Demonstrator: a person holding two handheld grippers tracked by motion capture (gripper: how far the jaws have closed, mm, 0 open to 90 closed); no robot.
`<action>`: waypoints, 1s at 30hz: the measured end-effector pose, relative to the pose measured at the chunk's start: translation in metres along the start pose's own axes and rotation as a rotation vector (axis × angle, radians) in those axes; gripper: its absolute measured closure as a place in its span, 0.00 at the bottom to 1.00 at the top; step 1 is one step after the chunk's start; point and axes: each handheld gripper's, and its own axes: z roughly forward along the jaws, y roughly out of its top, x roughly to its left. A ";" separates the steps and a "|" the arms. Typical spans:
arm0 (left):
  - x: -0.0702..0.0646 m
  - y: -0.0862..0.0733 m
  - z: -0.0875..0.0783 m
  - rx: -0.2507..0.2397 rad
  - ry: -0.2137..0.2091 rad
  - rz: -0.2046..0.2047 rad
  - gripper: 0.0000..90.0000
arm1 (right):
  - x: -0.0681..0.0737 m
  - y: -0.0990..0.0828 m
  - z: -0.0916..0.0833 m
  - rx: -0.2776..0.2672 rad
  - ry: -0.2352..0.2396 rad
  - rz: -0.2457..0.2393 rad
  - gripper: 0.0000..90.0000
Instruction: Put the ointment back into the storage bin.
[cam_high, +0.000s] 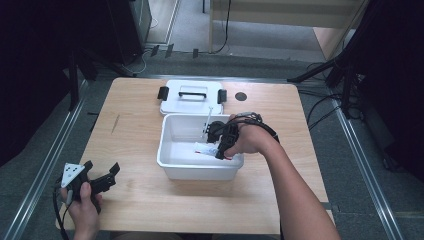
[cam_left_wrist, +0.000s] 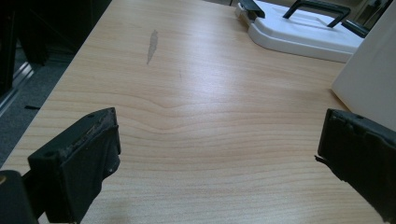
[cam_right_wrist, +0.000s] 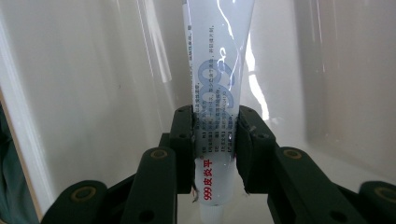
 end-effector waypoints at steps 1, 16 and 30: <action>0.000 0.000 0.000 0.001 -0.001 0.001 0.00 | 0.001 0.000 0.000 0.009 0.001 0.012 0.80; 0.000 0.000 0.000 0.002 0.000 -0.003 0.00 | 0.002 0.008 0.015 0.062 -0.006 0.011 0.80; 0.000 0.000 0.000 0.002 0.000 -0.006 0.00 | -0.002 0.011 0.023 0.114 -0.008 0.076 0.79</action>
